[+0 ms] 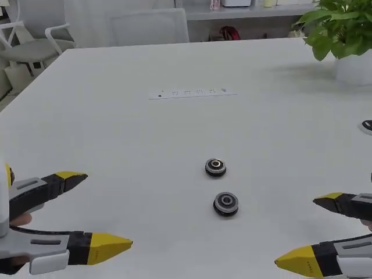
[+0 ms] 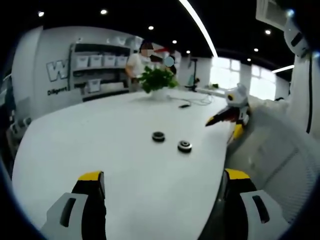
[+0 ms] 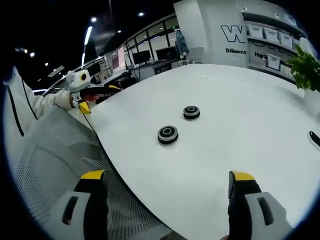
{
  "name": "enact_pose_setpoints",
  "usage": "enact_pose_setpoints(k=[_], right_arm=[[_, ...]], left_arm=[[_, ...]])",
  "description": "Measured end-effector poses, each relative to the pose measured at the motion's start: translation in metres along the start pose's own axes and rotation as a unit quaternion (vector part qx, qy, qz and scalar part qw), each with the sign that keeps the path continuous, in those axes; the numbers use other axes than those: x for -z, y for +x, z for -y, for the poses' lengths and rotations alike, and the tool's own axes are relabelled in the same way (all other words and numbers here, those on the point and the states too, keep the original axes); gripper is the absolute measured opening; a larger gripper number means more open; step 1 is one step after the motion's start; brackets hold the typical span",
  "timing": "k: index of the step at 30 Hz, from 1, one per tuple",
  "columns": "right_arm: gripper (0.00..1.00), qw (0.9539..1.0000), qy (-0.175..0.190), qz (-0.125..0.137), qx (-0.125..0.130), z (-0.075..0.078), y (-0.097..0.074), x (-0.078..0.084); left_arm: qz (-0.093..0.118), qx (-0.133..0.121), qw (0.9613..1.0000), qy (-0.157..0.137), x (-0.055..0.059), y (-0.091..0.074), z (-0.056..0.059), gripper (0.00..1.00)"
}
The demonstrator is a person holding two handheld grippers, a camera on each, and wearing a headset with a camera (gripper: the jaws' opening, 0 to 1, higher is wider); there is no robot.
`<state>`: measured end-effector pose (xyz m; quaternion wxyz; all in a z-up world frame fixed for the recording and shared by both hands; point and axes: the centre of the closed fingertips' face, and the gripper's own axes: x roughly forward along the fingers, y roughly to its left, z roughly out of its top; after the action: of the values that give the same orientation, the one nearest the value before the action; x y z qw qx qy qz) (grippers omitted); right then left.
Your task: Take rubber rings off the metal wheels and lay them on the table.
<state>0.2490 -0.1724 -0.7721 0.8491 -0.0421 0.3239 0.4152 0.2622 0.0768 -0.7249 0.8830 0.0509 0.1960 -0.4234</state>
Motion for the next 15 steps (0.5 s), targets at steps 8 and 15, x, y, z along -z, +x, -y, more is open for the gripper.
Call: enact_pose_setpoints(k=[8, 15], right_arm=[[0.97, 0.9997, 0.008, -0.014, 0.017, -0.002, -0.001, -0.005], [0.93, 0.9966, 0.004, -0.052, 0.063, 0.006, -0.01, 0.002]], left_arm=[[-0.028, -0.016, 0.9995, 0.006, 0.008, -0.004, -0.006, 1.0], [-0.016, 0.026, 0.9993, -0.022, 0.006, 0.002, 0.007, 1.0]])
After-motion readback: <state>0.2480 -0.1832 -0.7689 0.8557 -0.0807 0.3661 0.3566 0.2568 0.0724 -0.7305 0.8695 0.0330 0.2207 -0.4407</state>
